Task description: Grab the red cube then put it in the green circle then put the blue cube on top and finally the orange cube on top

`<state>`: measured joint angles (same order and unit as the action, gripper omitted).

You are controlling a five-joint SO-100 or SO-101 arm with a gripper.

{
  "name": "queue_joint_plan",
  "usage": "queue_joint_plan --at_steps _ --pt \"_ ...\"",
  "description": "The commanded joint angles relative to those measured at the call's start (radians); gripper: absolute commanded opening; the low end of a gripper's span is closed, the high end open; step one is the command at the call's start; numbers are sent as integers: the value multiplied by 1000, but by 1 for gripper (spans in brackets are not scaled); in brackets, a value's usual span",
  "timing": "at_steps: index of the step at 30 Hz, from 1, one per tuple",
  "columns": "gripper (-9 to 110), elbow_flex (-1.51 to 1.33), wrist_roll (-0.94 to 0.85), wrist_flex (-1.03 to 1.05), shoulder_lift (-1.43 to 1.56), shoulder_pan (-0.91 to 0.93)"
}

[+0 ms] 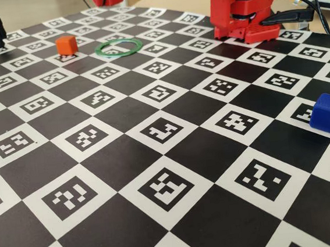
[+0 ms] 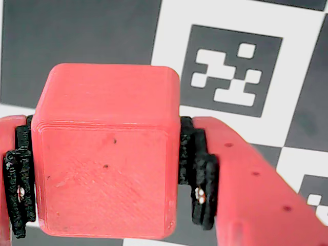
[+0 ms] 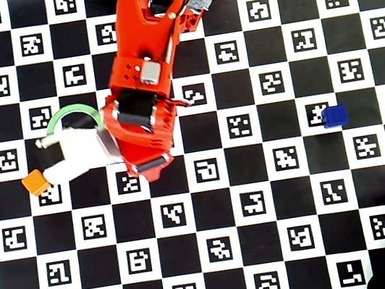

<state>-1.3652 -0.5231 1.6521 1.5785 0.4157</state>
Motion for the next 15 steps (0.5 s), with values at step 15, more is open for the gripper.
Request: queue_joint_plan --at_steps 15 --pt "-2 -71 -210 5 225 348"
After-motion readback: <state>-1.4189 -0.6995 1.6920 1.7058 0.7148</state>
